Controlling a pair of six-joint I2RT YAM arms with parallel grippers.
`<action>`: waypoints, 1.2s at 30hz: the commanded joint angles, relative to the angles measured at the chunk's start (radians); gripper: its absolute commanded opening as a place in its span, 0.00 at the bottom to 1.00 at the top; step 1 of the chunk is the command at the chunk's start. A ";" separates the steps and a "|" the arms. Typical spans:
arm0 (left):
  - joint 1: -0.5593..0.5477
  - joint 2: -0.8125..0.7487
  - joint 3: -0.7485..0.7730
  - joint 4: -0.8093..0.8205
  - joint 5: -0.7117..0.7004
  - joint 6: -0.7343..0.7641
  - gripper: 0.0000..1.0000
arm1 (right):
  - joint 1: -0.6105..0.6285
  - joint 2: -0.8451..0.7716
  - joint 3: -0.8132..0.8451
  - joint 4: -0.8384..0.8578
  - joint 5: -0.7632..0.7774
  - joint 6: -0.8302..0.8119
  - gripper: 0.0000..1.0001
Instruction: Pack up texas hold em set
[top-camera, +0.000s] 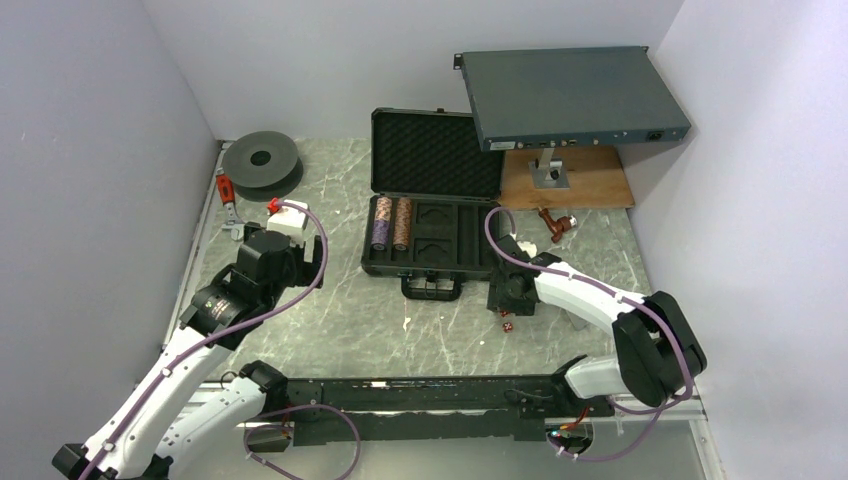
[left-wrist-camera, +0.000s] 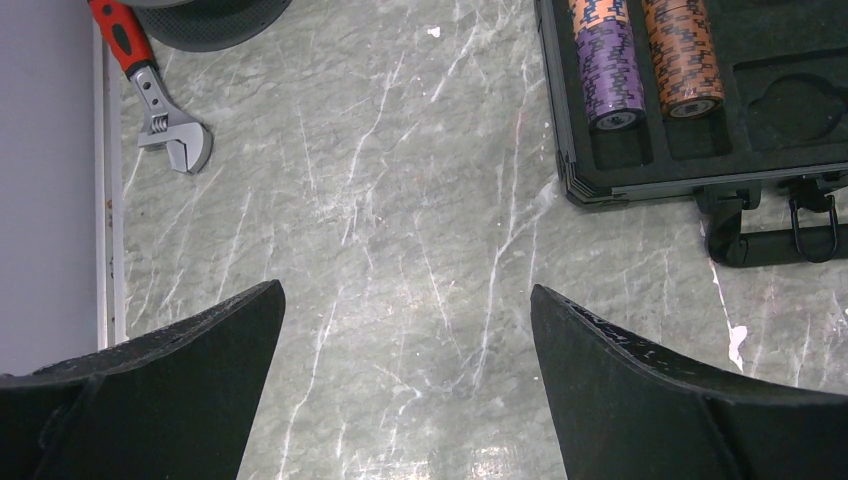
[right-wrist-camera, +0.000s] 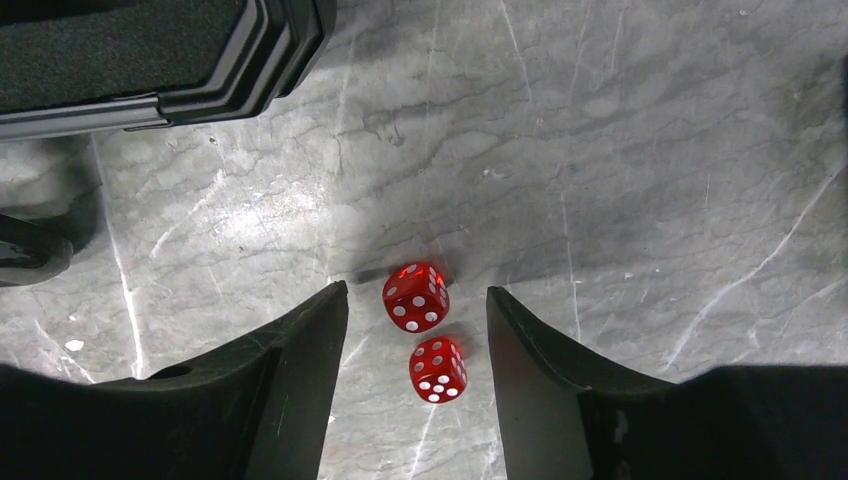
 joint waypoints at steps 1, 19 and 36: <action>0.005 -0.009 -0.003 0.041 0.002 0.012 0.99 | -0.005 0.002 0.022 0.007 0.016 0.007 0.55; 0.007 -0.013 -0.003 0.040 0.005 0.013 0.99 | -0.005 0.011 0.032 -0.010 0.021 0.007 0.37; 0.008 -0.014 -0.004 0.041 0.007 0.012 0.99 | -0.005 0.007 0.030 -0.004 0.000 -0.003 0.39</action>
